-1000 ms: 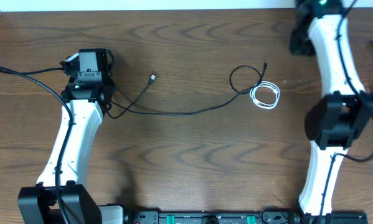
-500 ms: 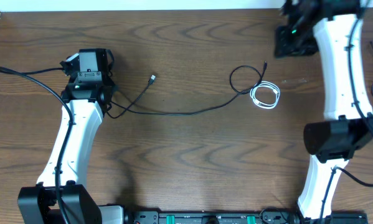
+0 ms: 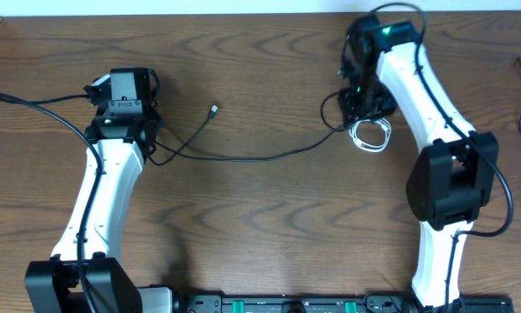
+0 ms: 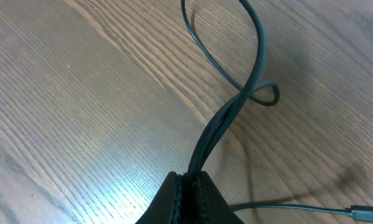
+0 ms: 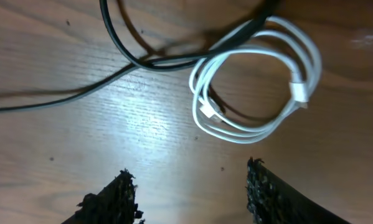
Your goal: Untangle cables
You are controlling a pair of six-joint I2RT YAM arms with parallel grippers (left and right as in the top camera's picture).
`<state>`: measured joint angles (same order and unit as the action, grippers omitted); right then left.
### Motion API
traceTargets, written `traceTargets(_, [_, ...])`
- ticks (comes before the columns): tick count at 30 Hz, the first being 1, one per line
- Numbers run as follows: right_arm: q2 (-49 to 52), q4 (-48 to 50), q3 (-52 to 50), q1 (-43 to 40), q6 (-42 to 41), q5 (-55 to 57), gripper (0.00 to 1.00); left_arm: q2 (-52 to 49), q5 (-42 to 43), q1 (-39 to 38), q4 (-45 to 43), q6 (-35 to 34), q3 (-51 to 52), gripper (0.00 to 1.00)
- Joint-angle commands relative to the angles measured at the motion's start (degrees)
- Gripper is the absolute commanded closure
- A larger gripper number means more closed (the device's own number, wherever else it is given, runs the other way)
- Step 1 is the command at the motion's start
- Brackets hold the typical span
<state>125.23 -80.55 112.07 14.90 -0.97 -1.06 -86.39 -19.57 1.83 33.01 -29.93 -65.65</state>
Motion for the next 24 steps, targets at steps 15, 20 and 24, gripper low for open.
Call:
traceTargets(15, [0.5,22.3,-21.7,1.3,1.9,3.5,0.45,-0.4,-0.2,0.3,0.0,0.3,-0.9,0.92])
traceTargets(20, [0.5,24.9,-22.9,1.3,1.9,3.5,0.46,-0.4,-0.2,0.3,0.0,0.3,-0.9,0.92])
traceTargets(24, [0.5,25.8,-22.9,1.3,1.9,3.5,0.67,-0.4,-0.2,0.3,0.0,0.3,-0.9,0.92])
